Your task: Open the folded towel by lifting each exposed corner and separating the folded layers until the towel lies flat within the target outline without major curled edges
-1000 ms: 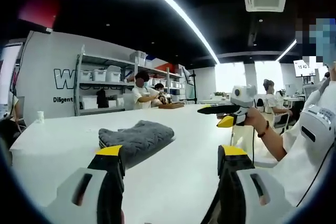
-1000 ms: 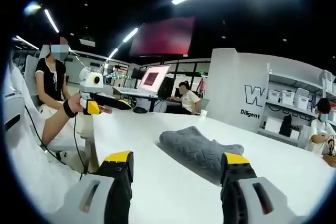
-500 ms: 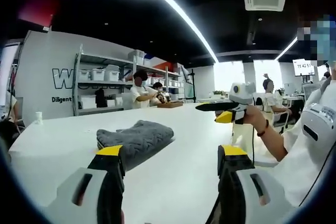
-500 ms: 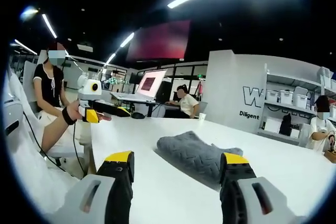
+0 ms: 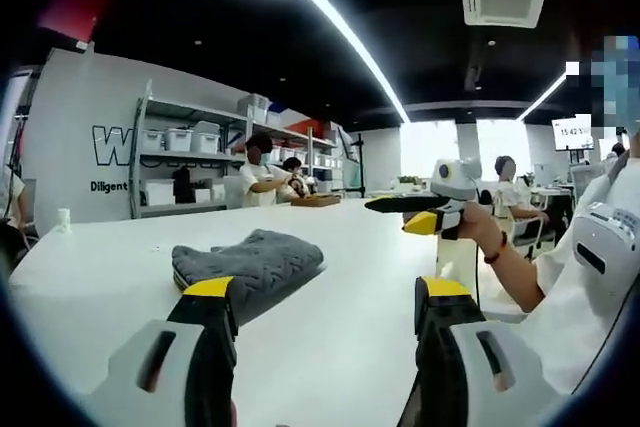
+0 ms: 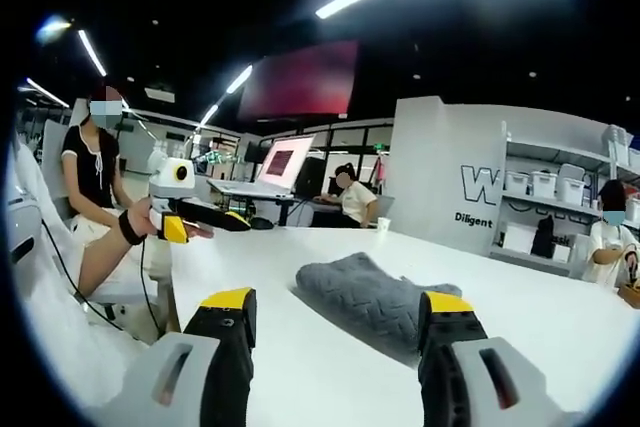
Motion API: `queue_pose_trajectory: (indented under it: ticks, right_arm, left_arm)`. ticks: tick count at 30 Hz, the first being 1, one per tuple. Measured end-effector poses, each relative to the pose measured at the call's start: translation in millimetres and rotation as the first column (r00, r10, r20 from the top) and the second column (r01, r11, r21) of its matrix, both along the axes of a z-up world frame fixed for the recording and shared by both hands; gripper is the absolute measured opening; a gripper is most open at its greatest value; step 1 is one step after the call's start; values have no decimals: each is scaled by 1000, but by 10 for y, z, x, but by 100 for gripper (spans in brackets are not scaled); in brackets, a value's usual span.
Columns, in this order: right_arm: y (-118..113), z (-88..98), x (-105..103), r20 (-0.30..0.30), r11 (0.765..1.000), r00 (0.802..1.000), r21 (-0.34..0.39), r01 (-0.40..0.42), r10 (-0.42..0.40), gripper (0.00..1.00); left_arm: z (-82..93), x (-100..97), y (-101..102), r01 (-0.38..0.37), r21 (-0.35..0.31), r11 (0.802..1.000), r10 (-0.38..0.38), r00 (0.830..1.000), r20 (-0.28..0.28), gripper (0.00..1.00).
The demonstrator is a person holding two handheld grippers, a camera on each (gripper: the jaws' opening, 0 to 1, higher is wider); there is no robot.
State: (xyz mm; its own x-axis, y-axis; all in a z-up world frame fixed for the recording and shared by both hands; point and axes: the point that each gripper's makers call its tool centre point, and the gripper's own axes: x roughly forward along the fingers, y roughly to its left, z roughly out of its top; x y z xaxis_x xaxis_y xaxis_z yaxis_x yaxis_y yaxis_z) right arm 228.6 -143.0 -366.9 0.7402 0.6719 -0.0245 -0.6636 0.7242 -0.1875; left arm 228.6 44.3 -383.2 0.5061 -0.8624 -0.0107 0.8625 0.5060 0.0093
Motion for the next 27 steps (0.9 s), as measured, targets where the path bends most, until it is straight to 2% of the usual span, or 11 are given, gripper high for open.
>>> queue_pose_trajectory:
  ticks: [18,27]
  right_arm:
    - [-9,29,58,4,1000,1000,-12,0,0,63]
    - [6,17,94,-4,1000,1000,-10,-3,3,63]
  left_arm:
    - [-43,50,14,-4,-2,1000,4,1000,-15,69]
    - [6,76,-10,-13,3,1000,13,1000,1,69]
